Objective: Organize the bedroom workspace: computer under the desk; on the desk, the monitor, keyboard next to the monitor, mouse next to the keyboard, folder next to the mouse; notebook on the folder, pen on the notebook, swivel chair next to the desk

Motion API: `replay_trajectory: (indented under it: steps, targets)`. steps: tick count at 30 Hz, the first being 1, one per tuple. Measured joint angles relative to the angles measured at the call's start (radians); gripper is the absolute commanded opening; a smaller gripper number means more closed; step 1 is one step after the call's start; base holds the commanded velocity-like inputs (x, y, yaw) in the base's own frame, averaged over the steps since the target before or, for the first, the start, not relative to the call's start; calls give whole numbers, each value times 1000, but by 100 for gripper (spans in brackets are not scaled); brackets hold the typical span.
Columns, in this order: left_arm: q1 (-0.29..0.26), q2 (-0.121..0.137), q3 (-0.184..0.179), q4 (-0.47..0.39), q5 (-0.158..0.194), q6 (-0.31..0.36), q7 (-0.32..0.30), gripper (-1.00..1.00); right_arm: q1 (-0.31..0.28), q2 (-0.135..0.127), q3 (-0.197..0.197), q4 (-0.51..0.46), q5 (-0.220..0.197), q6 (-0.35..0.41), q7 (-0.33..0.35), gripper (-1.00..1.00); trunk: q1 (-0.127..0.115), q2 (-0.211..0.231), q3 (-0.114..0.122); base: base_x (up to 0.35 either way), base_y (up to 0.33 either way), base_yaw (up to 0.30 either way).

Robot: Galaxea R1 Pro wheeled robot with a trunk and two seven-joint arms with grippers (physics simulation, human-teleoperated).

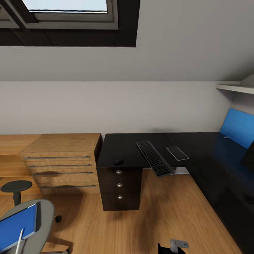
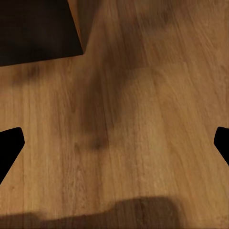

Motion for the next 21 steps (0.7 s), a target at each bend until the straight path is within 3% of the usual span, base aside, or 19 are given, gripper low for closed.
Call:
replay_trajectory:
  steps: [12,21]
  targets:
    - [0,1,0,0,0,0,2,100,0,0,-1,0,0,-2,-1,100,-46,84,38,0,0,0]
    - [0,2,0,0,0,0,2,100,0,-1,-1,0,0,-4,0,100,-46,84,38,0,0,0]
